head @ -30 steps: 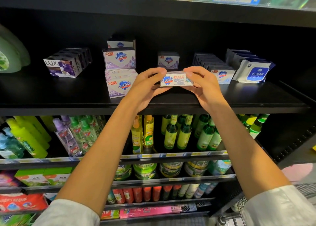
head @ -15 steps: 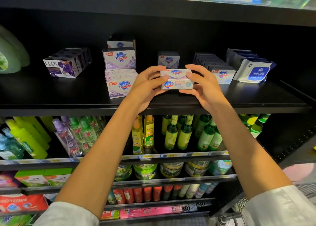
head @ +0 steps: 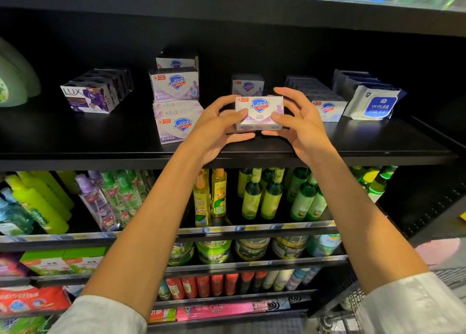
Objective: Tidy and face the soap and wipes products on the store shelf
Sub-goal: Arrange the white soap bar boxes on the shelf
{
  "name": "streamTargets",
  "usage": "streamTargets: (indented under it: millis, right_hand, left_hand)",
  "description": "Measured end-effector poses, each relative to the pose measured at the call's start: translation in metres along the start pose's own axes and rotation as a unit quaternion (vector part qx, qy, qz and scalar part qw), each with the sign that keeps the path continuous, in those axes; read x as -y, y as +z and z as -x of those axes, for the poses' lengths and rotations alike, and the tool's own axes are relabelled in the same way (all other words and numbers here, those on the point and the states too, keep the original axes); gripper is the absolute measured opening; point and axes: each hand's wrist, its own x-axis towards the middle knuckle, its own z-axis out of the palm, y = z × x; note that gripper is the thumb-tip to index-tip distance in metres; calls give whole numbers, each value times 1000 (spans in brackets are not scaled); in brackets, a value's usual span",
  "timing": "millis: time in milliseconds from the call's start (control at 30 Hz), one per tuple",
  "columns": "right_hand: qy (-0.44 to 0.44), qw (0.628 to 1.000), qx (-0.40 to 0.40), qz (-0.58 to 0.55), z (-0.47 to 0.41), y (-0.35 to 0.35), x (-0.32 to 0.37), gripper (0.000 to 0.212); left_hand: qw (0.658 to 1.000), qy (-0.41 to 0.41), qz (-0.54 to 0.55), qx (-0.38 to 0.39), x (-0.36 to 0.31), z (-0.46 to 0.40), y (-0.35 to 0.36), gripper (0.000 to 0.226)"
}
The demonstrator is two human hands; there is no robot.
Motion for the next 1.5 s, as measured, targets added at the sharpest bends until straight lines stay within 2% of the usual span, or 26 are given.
streamTargets:
  millis: [200,400,700,833,967,1033,1100,1200,1367,1500]
  right_hand:
    - [1,1000,-1,5,-1,1,-1,57]
    - [20,1000,-20,5,-4,2,-1,42]
    - [3,1000,-10,3,0,1,0,43]
    - [4,1000,-4,5,0,0,0,42]
    - [10,998,-30,50,-4,-3,-2,45]
    - [11,993,-37,114,-4,-7,-5,46]
    - [4,970,-28,241,1,-14,-6,44]
    - [-3,904,-10,427,14,-27,-11,37]
    - [-42,838,64,540,22,-26,-16,51]
    - [-53,823,70,561,23,-28,-16,59]
  left_hand:
    - [1000,9,10,6,1,-1,-4,51]
    - [1000,18,14,9,1,-1,-5,53]
    - [999,41,-3,21,0,3,-3,53]
    - [998,52,-31,3,1,3,-1,50]
    - [998,54,-39,-17,-1,4,2,48]
    - [997,62,-38,-29,-2,5,2,48]
    - [996,72,-40,-39,-2,5,1,48]
    - [994,86,-45,-55,-2,8,2,46]
    - [988,127,-45,-80,-3,21,5,45]
    - [973,179,-93,-110,-15,36,1,44]
